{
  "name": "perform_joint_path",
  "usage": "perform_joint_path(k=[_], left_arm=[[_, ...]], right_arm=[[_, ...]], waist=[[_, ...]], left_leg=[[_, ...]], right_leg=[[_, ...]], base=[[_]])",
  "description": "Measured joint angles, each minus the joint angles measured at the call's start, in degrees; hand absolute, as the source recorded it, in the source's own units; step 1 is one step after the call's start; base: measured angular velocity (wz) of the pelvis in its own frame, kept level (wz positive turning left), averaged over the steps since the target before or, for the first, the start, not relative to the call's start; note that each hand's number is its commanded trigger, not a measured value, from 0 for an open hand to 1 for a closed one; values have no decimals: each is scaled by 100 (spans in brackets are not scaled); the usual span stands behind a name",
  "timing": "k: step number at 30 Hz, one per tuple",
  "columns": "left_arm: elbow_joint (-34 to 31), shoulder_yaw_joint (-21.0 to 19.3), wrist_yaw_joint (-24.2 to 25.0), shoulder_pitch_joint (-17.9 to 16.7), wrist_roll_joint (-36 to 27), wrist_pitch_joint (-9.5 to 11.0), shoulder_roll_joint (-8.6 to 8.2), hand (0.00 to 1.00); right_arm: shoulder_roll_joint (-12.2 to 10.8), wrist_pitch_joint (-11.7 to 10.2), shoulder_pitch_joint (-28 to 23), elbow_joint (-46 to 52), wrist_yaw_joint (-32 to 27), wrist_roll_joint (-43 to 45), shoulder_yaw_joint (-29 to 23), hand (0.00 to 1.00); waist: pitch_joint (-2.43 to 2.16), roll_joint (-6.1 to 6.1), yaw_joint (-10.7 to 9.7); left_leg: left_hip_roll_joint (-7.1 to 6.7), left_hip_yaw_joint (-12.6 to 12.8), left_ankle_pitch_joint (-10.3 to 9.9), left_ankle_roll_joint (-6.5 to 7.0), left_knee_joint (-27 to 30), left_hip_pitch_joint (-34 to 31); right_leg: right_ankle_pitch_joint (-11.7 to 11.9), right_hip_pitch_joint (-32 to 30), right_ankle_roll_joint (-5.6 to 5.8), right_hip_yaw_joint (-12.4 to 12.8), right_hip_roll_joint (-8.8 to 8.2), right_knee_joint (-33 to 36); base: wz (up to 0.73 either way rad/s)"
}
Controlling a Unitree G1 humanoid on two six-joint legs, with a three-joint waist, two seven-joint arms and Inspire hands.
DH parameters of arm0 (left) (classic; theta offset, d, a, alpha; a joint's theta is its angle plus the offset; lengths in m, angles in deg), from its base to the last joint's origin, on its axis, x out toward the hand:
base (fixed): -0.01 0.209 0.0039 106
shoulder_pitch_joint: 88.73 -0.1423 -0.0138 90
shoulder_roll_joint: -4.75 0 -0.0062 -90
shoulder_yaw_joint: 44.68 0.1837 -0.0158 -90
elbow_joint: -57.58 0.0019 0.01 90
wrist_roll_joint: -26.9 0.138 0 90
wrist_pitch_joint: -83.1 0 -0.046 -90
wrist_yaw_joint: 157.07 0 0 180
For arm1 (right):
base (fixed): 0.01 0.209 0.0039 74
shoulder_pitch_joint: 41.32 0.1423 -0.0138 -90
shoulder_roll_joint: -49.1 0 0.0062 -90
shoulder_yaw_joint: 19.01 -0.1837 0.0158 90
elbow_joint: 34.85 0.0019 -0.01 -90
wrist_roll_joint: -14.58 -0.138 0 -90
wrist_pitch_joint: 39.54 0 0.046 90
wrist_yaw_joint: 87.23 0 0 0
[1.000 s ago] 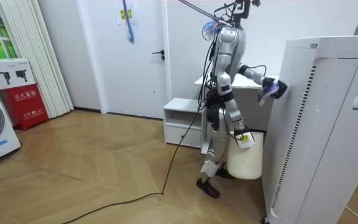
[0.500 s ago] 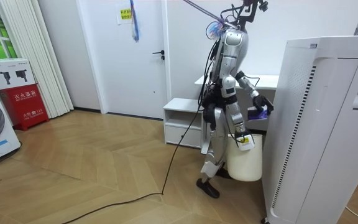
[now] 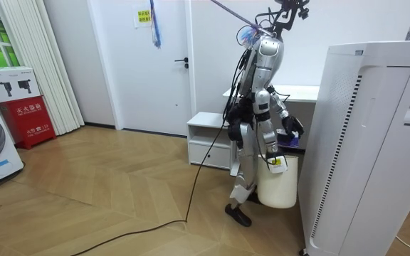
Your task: Pick garbage
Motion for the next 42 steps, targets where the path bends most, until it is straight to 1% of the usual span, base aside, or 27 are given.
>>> perform_joint_path(k=[5, 11, 12, 14, 15, 16, 17, 18, 22, 24, 27, 31, 33, 35, 40, 42], left_arm=[[46, -78, -248, 2, -2, 151, 12, 100], [123, -79, -529, -44, -2, 196, 21, 100], [172, -79, -573, -48, -1, 268, 21, 100], [288, -74, -614, -45, 2, 348, 10, 79], [355, -63, -651, -47, 3, 353, -7, 51], [389, -63, -668, -50, 3, 353, -19, 16], [459, -63, -699, -52, 3, 358, -40, 5], [544, -63, -722, -48, 4, 362, -51, 0], [612, -63, -730, -62, -1, 361, -53, 0], [679, -53, -704, -41, -9, 361, -57, 0], [873, 32, -611, -31, -19, 352, -99, 0], [1050, 229, -409, -43, -21, 286, -180, 0], [1093, 373, -227, -50, -20, 240, -182, 0], [1130, 411, -99, -50, -21, 230, -182, 0], [1520, 590, 155, -31, 3, 210, -158, 0], [1650, 619, 283, -38, 2, 133, -142, 0]], right_arm=[[9, -109, -6, 51, -3, -203, 27, 100], [-1, -166, -36, 53, 3, -374, 27, 100], [-2, -170, -48, 54, 10, -404, 27, 100], [-5, -171, -59, 53, 14, -415, 29, 100], [-6, -171, -67, 53, 17, -415, 30, 100], [-6, -172, -72, 53, 19, -415, 30, 100], [-6, -171, -81, 53, 19, -418, 30, 100], [-7, -171, -85, 52, 19, -419, 30, 100], [-8, -171, -122, 52, 19, -414, 37, 100], [-30, -168, -133, 51, 18, -405, 33, 100], [-70, -165, -161, 50, 8, -399, 36, 100], [-72, -155, -177, 45, -46, -403, 96, 100], [-60, -155, -169, 9, -50, -403, 148, 100], [-58, -158, -172, -4, -49, -402, 156, 100], [-55, -159, -154, -83, -38, -414, 154, 100], [-45, -158, -155, -93, -37, -414, 146, 100]], waist=[[1, -3, -1], [4, -9, -9], [4, -9, -10], [5, -10, -18], [5, -11, -19], [6, -13, -19], [8, -18, -17], [9, -22, -19], [20, -60, -22], [15, -113, -64], [4, -169, -61], [3, -172, -52], [2, -170, -52], [1, -168, -50], [-9, -146, -41], [-9, -128, -48]], left_leg=[[6, 11, 0, 0, 48, -115], [-6, 12, 14, 1, 51, -110], [-6, 11, 19, 2, 48, -110], [-10, 11, 30, 4, 42, -112], [-13, 11, 35, 5, 38, -114], [-13, 11, 36, 6, 38, -116], [-14, 11, 37, 6, 37, -117], [-17, 11, 37, 6, 37, -118], [-34, 10, 46, 8, 32, -127], [-38, 14, 50, 11, 31, -120], [-37, 15, 53, 13, 29, -104], [-43, 17, 66, 33, 34, -116], [-38, 17, 77, 47, 34, -114], [-35, 16, 86, 49, 33, -114], [-38, 7, 87, 50, 10, -104], [-39, 9, 89, 51, -2, -109]], right_leg=[[-21, -136, -27, -20, -26, 116], [-62, -150, -35, -36, -56, 200], [-64, -149, -37, -41, -56, 200], [-64, -149, -37, -50, -58, 199], [-64, -149, -37, -55, -58, 198], [-64, -149, -37, -57, -59, 198], [-64, -149, -37, -60, -59, 197], [-64, -149, -37, -61, -59, 196], [-69, -149, -35, -76, -61, 198], [-84, -145, -39, -104, -85, 225], [-83, -127, -38, -110, -98, 224], [-79, -113, -31, -156, -106, 214], [-79, -83, -31, -208, -109, 205], [-80, -76, -31, -225, -107, 203], [-81, -68, -31, -228, -107, 202], [-81, -76, -31, -234, -108, 201]], base=[[1], [3], [0], [2], [3], [0], [0], [0], [2], [5], [1], [5], [9], [6], [1], [0]])
